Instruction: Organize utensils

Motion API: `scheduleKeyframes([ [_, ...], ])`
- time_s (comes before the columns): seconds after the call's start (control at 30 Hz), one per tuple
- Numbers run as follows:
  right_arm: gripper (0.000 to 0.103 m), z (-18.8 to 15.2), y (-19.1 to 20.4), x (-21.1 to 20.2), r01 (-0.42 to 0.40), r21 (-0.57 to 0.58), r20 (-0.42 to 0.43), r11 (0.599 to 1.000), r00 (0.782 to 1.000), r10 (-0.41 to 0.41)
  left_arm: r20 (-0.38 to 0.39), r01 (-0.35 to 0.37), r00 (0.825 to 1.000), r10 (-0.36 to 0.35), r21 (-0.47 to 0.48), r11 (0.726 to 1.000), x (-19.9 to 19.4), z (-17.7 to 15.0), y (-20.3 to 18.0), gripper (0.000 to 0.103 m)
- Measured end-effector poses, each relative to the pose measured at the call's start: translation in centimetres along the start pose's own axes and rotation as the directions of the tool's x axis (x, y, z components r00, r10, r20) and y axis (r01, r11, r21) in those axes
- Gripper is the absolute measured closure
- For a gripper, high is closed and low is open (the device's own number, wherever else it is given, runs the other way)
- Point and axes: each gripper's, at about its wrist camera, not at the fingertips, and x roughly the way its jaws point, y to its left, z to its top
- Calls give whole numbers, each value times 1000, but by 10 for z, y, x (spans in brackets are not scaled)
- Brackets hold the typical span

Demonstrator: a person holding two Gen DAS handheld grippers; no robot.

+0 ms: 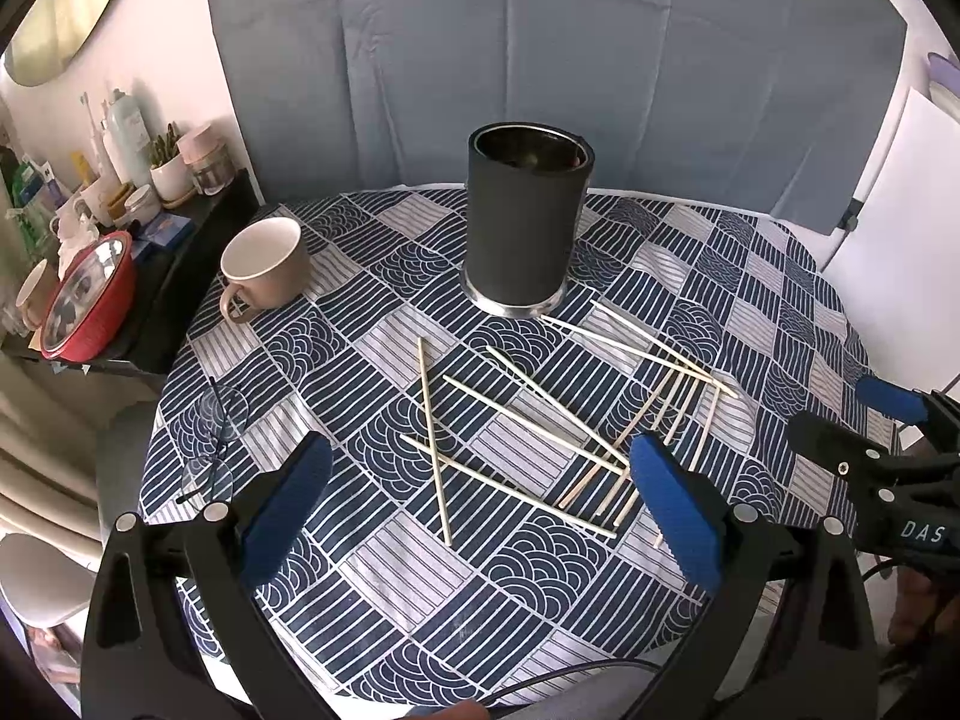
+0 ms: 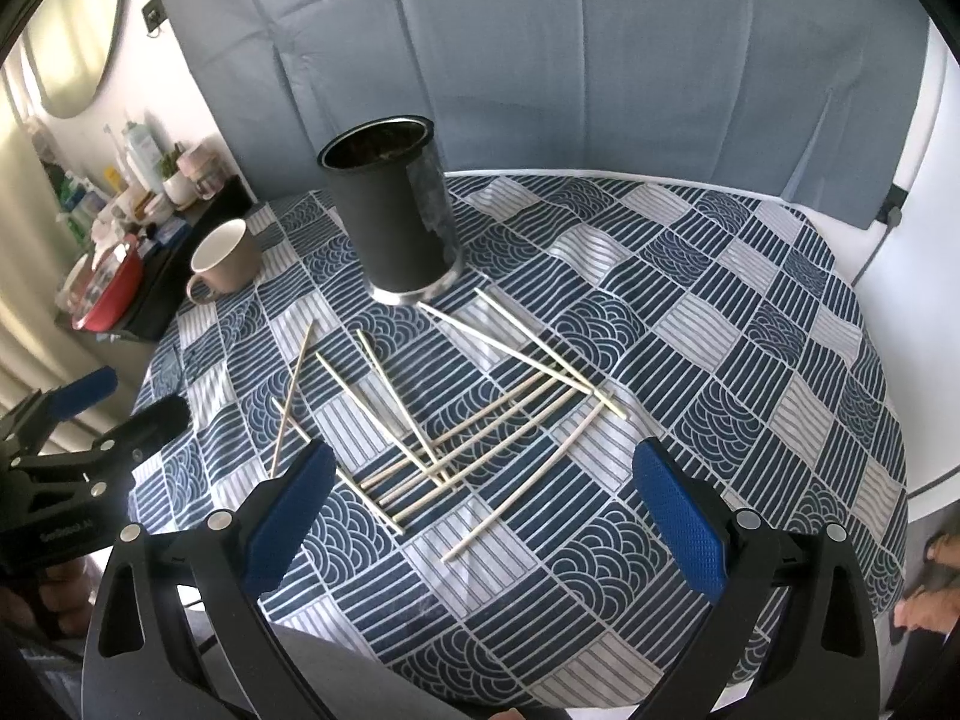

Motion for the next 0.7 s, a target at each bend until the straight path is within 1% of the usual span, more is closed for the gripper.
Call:
scheduleKeyframes([
  [0.7, 8, 0, -1, 2, 1, -2, -12, 1000, 1000, -1, -10, 6, 1000, -6, 5, 1000, 4, 3, -2, 6],
])
